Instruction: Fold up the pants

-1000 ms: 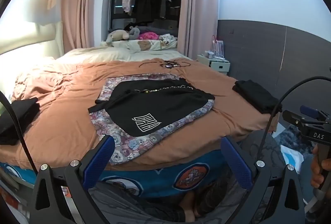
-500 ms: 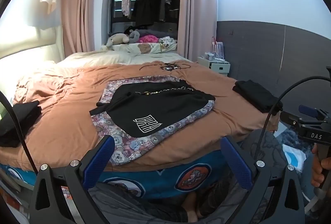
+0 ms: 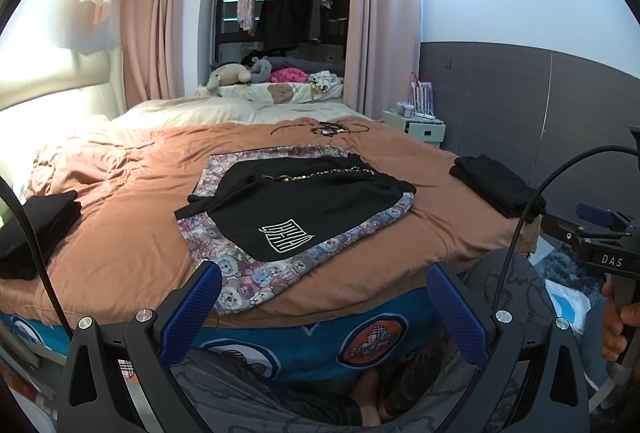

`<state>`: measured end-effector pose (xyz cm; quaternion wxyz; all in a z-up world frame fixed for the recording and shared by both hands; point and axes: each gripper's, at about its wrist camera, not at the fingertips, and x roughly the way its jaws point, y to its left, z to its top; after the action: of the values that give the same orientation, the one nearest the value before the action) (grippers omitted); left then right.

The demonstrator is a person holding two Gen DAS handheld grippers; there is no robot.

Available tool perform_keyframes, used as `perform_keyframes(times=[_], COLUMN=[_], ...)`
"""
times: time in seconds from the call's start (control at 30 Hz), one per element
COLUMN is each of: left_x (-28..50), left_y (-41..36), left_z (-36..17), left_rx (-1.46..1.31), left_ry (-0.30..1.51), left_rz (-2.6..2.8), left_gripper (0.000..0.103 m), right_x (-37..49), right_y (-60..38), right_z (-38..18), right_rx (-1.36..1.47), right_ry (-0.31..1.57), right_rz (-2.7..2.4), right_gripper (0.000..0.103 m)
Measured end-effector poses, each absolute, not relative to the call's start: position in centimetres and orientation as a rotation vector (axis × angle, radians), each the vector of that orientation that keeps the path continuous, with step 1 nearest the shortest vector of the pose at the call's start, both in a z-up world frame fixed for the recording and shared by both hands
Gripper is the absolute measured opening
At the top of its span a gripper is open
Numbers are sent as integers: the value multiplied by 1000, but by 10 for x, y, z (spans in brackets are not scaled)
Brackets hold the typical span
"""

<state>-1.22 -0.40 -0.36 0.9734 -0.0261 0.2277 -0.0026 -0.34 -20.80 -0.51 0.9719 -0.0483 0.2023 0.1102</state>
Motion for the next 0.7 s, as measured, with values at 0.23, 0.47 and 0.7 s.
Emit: perform_keyframes(times=[0.23,0.47,0.7], left_x=[-16,-20,-24], left_y=[-3,-6,-8], left_z=[-3,-3,-6], left_rx=[-61,-59,-68], left_ry=[457,445,447], left_rz=[-5,-8,-16], left_gripper=[103,103,103], right_x=[-9,-18,-19], right_y=[-204,-209,-213], right_z=[-3,-2,-3], right_rx=[-102,-99,-93], right_ry=[394,372,371], right_rz=[218,213,206], right_gripper=[103,103,103])
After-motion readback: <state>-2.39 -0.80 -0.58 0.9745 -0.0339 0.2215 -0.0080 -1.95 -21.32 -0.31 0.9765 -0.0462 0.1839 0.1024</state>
